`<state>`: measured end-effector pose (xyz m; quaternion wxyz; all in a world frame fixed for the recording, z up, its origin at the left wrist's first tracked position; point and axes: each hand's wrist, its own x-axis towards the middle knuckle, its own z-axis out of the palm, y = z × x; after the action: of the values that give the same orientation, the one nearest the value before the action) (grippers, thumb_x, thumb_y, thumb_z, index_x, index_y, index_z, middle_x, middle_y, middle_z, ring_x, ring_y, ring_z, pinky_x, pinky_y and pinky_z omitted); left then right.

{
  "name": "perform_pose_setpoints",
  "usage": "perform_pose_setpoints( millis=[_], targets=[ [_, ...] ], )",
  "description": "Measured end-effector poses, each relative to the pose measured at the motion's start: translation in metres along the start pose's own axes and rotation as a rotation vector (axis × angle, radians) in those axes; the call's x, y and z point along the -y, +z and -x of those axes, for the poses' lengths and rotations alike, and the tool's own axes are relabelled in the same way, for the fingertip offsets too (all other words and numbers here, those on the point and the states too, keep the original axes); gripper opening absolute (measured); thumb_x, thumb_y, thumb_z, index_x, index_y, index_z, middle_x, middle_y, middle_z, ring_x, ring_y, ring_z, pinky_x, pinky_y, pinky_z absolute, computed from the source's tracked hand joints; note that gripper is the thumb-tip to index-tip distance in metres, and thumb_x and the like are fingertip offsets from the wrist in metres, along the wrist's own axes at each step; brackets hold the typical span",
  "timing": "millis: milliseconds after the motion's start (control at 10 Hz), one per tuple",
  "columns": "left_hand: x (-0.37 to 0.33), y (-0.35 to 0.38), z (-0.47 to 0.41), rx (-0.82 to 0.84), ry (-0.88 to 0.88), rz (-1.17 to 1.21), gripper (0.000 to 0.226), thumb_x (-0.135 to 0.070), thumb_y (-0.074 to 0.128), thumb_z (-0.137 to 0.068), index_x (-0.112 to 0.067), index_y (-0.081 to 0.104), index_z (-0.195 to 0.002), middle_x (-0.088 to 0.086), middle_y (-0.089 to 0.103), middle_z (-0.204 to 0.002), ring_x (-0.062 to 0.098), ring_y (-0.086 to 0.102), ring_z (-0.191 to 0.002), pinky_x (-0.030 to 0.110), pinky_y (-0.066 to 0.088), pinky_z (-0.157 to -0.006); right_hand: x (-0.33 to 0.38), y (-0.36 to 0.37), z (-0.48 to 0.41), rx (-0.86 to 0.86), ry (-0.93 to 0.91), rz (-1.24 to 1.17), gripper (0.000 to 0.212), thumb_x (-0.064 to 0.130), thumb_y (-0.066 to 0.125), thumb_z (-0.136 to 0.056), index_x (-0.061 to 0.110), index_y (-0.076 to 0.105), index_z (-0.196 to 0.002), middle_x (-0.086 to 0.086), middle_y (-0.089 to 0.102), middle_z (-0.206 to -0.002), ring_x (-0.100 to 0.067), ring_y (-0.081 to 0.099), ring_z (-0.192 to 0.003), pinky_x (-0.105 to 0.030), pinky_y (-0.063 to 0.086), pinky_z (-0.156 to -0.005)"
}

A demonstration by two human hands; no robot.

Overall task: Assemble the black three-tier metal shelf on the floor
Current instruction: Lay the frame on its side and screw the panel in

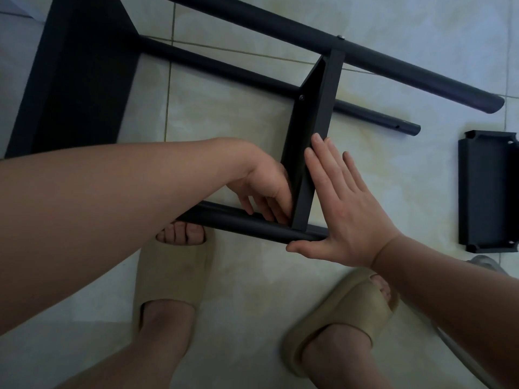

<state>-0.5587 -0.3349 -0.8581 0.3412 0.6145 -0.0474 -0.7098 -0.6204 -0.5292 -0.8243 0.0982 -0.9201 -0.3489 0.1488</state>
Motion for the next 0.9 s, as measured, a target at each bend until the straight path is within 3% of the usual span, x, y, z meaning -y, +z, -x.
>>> perform_pose_setpoints(
  millis=[200, 400, 600, 800, 900],
  targets=[
    [-0.0023, -0.0049, 0.0014, 0.049, 0.012, 0.006, 0.016, -0.014, 0.066, -0.09, -0.021, 0.074, -0.102, -0.005, 0.078, -0.102, 0.013, 0.069, -0.108, 0.046, 0.041, -0.111, 0.0006, 0.0, -0.0001, -0.001, 0.001, -0.007, 0.126, 0.085, 0.05, -0.079, -0.003, 0.01, -0.16, -0.019, 0.001, -0.169, -0.035, 0.0, -0.157, -0.06, 0.014, -0.124],
    [0.0012, -0.0013, -0.0014, 0.017, 0.011, 0.013, 0.009, -0.023, 0.067, -0.091, -0.025, 0.074, -0.098, -0.008, 0.078, -0.095, 0.012, 0.07, -0.103, 0.045, 0.044, -0.108, 0.0005, -0.0002, -0.0004, 0.006, 0.004, -0.002, 0.126, 0.086, 0.05, -0.079, -0.002, 0.01, -0.16, -0.019, 0.0, -0.169, -0.034, -0.002, -0.157, -0.06, 0.014, -0.124],
    [0.0021, -0.0033, -0.0031, 0.033, 0.026, 0.04, 0.012, -0.013, 0.068, -0.09, -0.02, 0.074, -0.097, -0.004, 0.078, -0.095, 0.012, 0.07, -0.103, 0.043, 0.044, -0.11, 0.0005, 0.0004, -0.0003, -0.007, -0.001, -0.002, 0.126, 0.086, 0.049, -0.079, -0.003, 0.011, -0.159, -0.019, 0.001, -0.169, -0.034, 0.0, -0.157, -0.06, 0.013, -0.124],
    [0.002, -0.0041, 0.0006, 0.05, 0.006, 0.013, 0.015, -0.023, 0.066, -0.091, -0.026, 0.074, -0.103, -0.008, 0.078, -0.102, 0.013, 0.068, -0.11, 0.044, 0.043, -0.107, 0.0001, 0.0006, -0.0003, -0.011, -0.002, -0.001, 0.126, 0.085, 0.05, -0.079, -0.003, 0.011, -0.159, -0.019, 0.002, -0.169, -0.035, 0.0, -0.157, -0.06, 0.013, -0.124],
    [0.0002, -0.0018, 0.0005, 0.005, 0.024, -0.015, 0.009, -0.025, 0.068, -0.092, -0.025, 0.073, -0.098, -0.008, 0.078, -0.095, 0.011, 0.07, -0.103, 0.044, 0.045, -0.107, 0.0002, 0.0014, -0.0001, -0.01, -0.003, -0.004, 0.126, 0.085, 0.05, -0.079, -0.003, 0.01, -0.159, -0.019, 0.002, -0.169, -0.035, 0.0, -0.157, -0.06, 0.014, -0.124]
  ],
)
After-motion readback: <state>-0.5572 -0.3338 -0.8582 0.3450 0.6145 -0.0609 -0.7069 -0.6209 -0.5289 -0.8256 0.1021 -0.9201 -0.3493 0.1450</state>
